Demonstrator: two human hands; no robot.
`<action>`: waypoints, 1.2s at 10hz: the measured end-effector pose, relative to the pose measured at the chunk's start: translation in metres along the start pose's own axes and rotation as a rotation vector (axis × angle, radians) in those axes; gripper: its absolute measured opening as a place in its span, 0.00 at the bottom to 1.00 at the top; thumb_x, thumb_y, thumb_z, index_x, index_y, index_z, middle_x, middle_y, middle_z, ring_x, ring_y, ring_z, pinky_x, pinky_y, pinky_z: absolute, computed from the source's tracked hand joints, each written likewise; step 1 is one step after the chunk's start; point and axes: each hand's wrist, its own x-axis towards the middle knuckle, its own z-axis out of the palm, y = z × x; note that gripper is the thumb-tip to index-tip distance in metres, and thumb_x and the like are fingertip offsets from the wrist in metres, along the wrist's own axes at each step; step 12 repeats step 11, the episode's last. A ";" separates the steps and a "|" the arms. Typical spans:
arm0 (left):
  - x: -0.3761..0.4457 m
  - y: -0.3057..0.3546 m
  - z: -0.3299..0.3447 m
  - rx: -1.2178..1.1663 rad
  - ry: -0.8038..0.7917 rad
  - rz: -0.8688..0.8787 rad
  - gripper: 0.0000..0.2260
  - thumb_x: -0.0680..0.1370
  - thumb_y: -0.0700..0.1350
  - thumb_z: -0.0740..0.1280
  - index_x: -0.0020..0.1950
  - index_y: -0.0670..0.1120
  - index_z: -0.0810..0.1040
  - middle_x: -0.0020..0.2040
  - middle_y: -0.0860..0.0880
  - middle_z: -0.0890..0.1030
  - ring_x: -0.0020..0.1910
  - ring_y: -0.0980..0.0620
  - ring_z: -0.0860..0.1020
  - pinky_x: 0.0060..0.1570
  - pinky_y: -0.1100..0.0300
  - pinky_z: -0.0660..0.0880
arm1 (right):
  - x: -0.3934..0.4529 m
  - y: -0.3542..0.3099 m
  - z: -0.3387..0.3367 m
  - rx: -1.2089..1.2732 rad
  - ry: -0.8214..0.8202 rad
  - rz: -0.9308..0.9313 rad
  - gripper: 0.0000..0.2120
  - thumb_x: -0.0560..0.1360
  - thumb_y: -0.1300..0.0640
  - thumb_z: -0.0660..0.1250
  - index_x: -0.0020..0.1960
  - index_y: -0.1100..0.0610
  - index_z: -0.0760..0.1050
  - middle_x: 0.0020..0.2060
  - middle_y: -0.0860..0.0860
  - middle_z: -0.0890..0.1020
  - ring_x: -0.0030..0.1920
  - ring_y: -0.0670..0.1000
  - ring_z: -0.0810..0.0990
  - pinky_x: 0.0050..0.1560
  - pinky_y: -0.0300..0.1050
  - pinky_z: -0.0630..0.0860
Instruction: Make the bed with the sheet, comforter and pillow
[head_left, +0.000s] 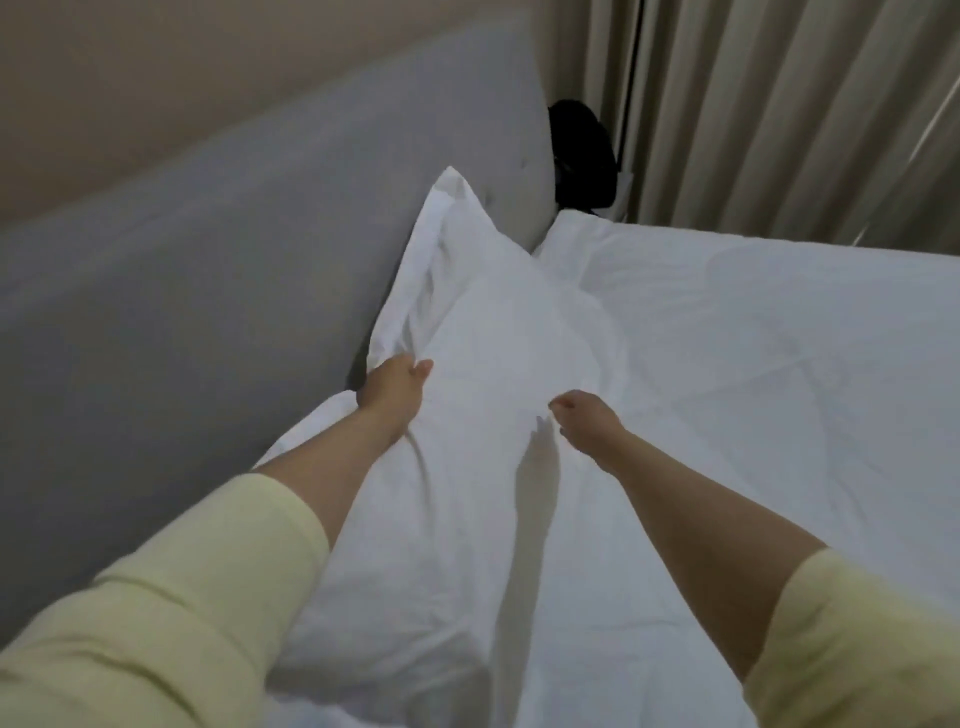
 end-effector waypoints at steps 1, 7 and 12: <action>0.013 -0.069 0.012 0.128 -0.159 -0.123 0.19 0.79 0.53 0.61 0.60 0.38 0.70 0.64 0.37 0.73 0.64 0.38 0.72 0.62 0.49 0.70 | -0.012 -0.019 0.057 -0.155 -0.202 -0.047 0.15 0.81 0.61 0.53 0.57 0.66 0.75 0.62 0.59 0.77 0.60 0.56 0.75 0.58 0.44 0.69; -0.048 -0.206 -0.047 0.494 -0.132 -0.255 0.16 0.81 0.49 0.59 0.65 0.41 0.73 0.66 0.41 0.75 0.65 0.41 0.73 0.62 0.52 0.70 | -0.044 -0.062 0.173 -0.272 -0.353 0.072 0.30 0.81 0.50 0.56 0.77 0.58 0.47 0.71 0.61 0.63 0.69 0.63 0.67 0.66 0.56 0.69; -0.100 -0.168 -0.048 0.753 -0.097 -0.229 0.18 0.77 0.41 0.58 0.67 0.48 0.70 0.65 0.47 0.73 0.66 0.46 0.71 0.63 0.50 0.67 | -0.083 -0.060 0.121 -0.489 -0.485 -0.126 0.26 0.81 0.52 0.55 0.76 0.59 0.55 0.74 0.55 0.63 0.72 0.56 0.64 0.60 0.47 0.69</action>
